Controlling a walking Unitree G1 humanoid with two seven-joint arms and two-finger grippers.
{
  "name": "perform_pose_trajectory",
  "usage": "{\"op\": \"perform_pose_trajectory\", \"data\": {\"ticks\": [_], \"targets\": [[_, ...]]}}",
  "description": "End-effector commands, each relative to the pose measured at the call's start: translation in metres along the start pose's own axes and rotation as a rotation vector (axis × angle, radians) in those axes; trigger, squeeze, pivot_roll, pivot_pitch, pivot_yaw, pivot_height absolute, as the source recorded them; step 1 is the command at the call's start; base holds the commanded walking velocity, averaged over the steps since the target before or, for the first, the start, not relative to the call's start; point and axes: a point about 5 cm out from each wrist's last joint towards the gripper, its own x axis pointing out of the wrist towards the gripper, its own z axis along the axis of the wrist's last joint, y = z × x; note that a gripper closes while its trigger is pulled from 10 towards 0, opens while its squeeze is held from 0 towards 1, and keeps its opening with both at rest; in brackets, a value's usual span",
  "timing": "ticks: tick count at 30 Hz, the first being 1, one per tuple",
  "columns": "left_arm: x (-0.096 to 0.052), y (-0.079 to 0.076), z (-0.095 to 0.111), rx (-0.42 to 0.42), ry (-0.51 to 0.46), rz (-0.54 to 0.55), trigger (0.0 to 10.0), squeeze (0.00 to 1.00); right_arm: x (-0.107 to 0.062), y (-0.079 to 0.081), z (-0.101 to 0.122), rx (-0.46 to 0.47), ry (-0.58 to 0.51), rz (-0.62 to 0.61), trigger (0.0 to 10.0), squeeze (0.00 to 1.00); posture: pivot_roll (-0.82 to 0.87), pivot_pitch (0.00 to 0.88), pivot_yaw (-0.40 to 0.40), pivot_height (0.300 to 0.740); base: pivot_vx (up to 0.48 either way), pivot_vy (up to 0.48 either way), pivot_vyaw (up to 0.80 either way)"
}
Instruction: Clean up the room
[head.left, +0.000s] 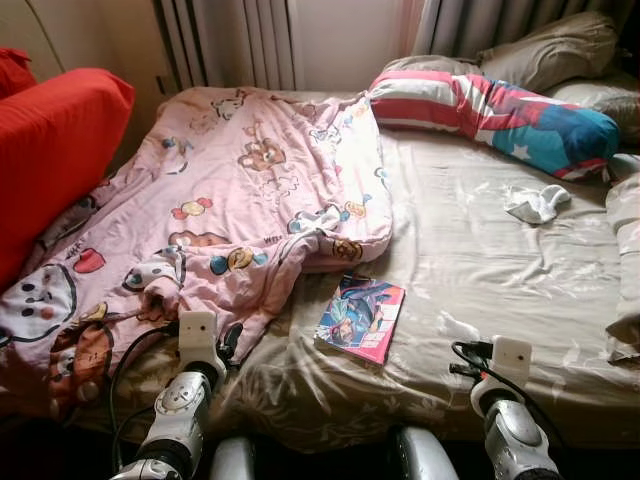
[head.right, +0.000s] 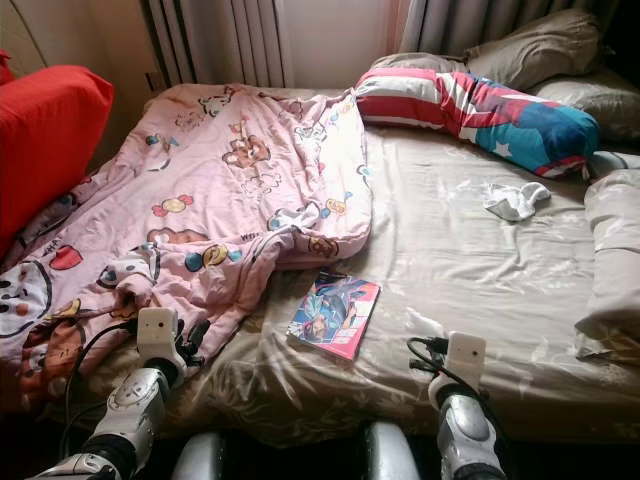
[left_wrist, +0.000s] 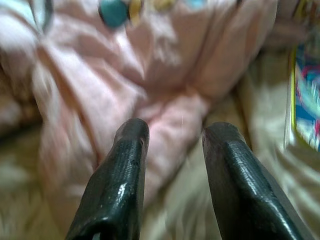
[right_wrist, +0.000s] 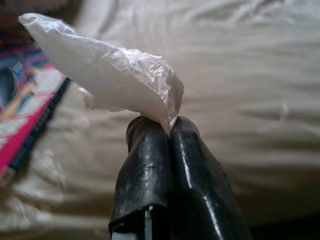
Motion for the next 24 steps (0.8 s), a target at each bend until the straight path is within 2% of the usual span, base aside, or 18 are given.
{"op": "perform_pose_trajectory", "data": {"ticks": [1, 8, 11, 17, 24], "targets": [[-0.003, 0.001, -0.012, 0.029, 0.075, -0.016, 10.0, 0.0, -0.003, -0.001, -0.011, 0.014, 0.057, -0.004, 10.0, 0.0, 0.01, 0.0, -0.002, 0.614, 0.0, 0.0, 0.0], [-0.017, 0.006, -0.043, 0.047, 0.23, 0.012, 10.0, 0.0, -0.013, -0.006, -0.038, 0.053, 0.183, -0.079, 10.0, 0.0, 0.01, 0.0, 0.003, 0.649, 0.0, 0.0, 0.0], [-0.023, 0.009, -0.053, 0.026, 0.278, 0.038, 10.0, 0.0, -0.016, -0.007, -0.044, 0.034, 0.213, -0.068, 10.0, 0.0, 0.01, 0.0, 0.003, 0.669, 0.0, 0.0, 0.0], [-0.024, 0.008, -0.056, 0.009, 0.3, 0.048, 10.0, 0.0, -0.019, -0.009, -0.049, -0.023, 0.242, -0.064, 10.0, 0.0, 0.02, 0.0, -0.007, 0.699, 0.0, 0.0, 0.0], [-0.024, 0.004, -0.059, 0.009, 0.318, 0.041, 10.0, 0.0, -0.02, -0.011, -0.052, -0.039, 0.266, -0.06, 10.0, 0.0, 0.02, 0.0, -0.014, 0.739, 0.0, 0.0, 0.0]]}}
